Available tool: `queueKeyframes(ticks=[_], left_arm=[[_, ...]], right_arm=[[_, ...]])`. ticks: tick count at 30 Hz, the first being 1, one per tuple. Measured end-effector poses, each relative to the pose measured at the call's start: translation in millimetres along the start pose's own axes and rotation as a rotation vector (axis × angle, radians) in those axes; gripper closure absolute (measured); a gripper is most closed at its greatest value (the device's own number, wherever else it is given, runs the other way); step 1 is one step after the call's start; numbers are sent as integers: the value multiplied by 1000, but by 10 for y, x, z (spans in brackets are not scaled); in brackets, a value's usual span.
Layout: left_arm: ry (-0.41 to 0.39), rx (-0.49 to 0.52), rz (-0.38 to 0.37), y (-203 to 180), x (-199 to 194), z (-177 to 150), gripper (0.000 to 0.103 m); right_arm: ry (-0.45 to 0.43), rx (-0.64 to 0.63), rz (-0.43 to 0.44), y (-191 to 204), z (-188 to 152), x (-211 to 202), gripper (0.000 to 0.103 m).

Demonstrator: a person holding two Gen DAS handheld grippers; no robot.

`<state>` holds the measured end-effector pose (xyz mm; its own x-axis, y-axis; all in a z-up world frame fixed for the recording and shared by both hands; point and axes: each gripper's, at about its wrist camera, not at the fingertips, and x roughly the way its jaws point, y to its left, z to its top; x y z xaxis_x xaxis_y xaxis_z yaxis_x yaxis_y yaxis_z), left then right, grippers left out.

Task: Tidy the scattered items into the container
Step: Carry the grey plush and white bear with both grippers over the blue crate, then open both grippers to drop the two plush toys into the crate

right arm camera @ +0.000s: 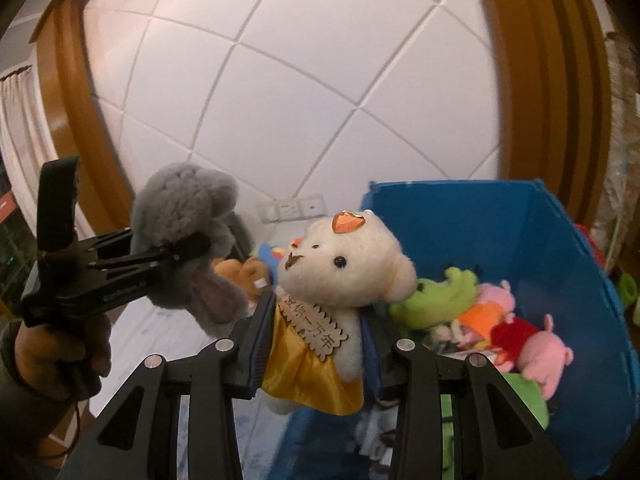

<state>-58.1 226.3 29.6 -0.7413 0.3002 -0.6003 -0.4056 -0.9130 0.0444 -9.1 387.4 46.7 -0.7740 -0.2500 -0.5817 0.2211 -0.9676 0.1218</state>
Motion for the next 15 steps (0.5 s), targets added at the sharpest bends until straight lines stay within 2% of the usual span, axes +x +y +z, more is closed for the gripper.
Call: queueKeyframes(ticks=[15], left_arm=[[23, 128, -167, -1045, 440, 402, 64]], right_arm=[[-15, 138, -143, -1027, -79, -214, 65]])
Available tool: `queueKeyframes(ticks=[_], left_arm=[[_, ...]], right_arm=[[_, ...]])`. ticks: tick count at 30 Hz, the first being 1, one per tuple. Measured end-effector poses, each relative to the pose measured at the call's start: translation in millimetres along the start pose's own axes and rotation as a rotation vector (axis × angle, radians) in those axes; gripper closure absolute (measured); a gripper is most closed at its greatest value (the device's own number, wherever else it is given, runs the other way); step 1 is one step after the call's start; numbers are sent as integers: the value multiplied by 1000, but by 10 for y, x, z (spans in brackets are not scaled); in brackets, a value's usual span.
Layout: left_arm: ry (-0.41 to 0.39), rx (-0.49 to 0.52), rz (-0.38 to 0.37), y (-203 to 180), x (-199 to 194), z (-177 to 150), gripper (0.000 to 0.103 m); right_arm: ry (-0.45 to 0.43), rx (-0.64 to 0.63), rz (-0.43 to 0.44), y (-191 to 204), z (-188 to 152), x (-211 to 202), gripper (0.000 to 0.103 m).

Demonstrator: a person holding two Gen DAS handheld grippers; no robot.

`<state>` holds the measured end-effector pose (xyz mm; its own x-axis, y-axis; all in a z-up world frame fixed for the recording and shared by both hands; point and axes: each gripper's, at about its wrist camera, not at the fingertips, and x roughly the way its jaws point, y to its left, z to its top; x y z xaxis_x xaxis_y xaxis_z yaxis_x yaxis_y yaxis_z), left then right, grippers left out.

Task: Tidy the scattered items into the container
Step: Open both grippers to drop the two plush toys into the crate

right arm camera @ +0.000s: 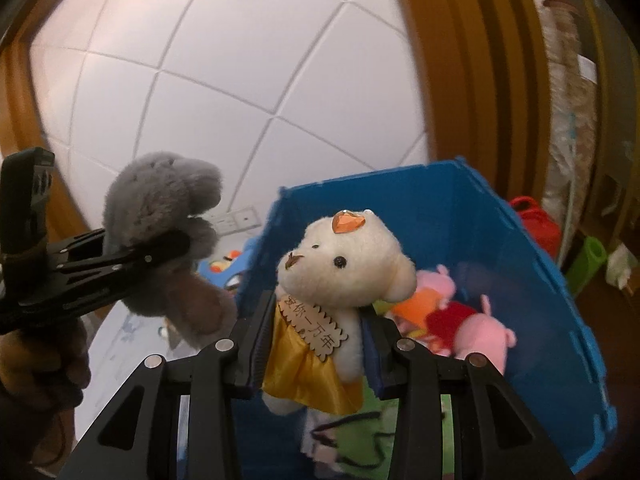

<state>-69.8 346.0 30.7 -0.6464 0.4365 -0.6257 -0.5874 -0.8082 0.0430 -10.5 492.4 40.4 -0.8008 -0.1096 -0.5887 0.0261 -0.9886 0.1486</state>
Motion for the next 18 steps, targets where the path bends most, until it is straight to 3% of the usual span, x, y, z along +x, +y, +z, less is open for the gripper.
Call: queueKeyframes(ticks=[10, 18], left_arm=[[26, 77, -76, -519, 364, 245, 64], [37, 103, -102, -718, 571, 355, 64]], right_arm=[[-1, 84, -85, -584, -54, -57, 65], [9, 130, -136, -902, -99, -81, 65]])
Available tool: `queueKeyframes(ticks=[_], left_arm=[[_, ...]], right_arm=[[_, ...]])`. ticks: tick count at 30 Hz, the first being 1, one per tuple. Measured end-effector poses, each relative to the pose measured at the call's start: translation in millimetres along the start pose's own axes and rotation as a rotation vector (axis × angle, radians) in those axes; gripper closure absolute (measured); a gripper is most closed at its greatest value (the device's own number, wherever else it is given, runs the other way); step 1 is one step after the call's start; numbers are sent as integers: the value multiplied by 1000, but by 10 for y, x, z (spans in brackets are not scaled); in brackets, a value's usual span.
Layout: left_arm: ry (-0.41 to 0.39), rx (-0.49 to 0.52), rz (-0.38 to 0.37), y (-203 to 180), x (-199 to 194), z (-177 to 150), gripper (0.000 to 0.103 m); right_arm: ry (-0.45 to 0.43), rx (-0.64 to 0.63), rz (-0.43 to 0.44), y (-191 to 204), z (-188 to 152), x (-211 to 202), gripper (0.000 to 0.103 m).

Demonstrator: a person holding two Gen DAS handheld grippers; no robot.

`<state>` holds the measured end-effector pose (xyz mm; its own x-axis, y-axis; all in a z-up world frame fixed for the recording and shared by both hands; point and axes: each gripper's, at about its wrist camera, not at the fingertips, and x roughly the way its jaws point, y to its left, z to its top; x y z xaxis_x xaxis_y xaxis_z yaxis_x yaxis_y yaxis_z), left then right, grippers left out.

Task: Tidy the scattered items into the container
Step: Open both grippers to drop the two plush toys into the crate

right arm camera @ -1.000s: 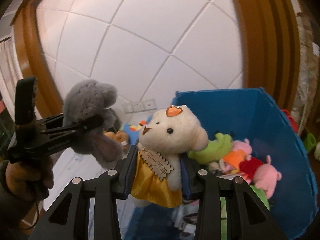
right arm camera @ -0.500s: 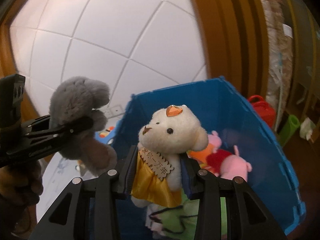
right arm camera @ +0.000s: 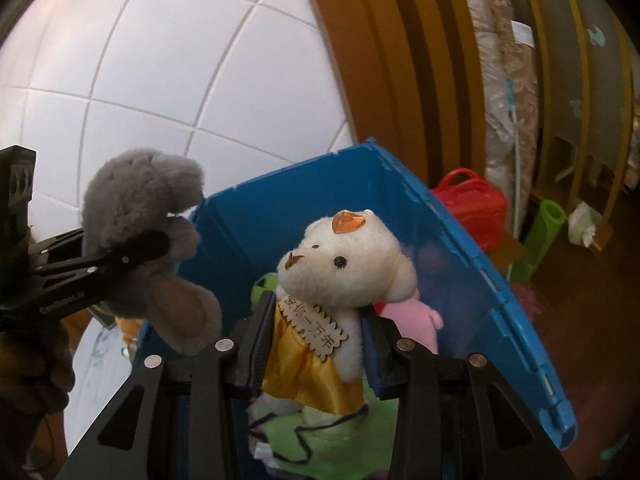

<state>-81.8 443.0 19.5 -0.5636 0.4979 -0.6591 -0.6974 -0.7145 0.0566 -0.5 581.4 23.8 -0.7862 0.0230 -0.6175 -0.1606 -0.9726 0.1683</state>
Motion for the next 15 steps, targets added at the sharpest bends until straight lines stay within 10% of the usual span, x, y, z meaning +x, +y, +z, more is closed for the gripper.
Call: queueKeyframes(ticks=[6, 10, 15], left_arm=[[0, -15, 5, -11, 52, 33, 61], [-19, -37, 60, 89, 2, 9, 16], [-24, -48, 113, 245, -83, -95, 16]], right_arm=[[-7, 8, -6, -31, 7, -2, 59], [-15, 13, -1, -1, 16, -9, 1], [-15, 13, 28, 90, 23, 2, 1]])
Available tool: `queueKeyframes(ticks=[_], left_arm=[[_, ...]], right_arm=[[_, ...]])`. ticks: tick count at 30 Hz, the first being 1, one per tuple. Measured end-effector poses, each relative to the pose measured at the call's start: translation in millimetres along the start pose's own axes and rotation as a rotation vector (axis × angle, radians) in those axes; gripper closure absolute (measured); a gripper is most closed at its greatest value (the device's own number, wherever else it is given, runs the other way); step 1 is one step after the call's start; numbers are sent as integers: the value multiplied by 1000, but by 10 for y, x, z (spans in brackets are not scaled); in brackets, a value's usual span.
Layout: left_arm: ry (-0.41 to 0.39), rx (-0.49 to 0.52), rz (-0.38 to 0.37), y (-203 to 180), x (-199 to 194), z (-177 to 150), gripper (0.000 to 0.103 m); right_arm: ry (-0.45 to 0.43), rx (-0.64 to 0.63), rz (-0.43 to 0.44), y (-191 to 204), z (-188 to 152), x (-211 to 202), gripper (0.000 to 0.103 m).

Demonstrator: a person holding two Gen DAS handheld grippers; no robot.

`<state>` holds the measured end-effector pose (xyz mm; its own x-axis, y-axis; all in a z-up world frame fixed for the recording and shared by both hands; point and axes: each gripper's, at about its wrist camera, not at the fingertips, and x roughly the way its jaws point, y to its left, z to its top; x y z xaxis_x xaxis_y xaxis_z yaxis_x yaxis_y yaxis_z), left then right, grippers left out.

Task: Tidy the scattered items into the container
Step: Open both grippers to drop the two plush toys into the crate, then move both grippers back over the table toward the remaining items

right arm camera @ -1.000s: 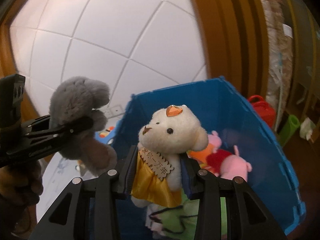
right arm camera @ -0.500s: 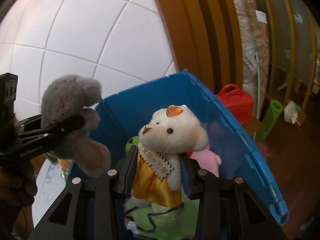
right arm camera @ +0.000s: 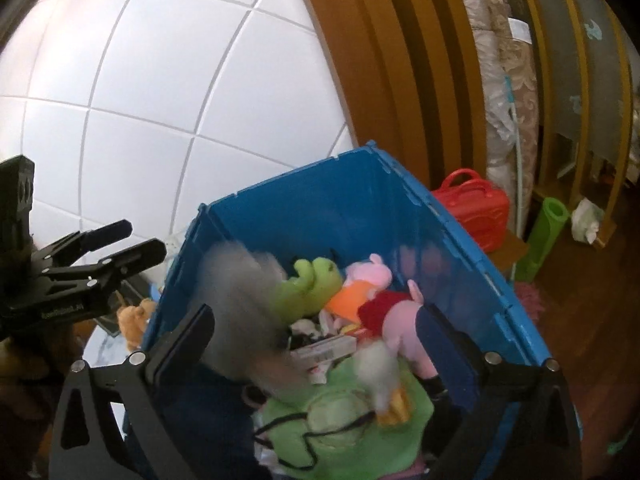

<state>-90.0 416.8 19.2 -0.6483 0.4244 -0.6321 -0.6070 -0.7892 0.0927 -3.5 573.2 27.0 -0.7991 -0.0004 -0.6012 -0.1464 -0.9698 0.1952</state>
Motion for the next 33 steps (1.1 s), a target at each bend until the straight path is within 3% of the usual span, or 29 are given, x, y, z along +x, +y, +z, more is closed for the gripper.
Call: queueKeyframes(ticks=[8, 18, 33], left_arm=[[38, -67, 40, 434, -138, -344, 16], [65, -158, 143, 1179, -536, -964, 16], [202, -384, 373, 2882, -1032, -2496, 16]], right_arm=[[22, -33, 46, 261, -46, 75, 1], [50, -141, 132, 1063, -134, 173, 1], [134, -346, 274, 2767, -580, 568, 1]])
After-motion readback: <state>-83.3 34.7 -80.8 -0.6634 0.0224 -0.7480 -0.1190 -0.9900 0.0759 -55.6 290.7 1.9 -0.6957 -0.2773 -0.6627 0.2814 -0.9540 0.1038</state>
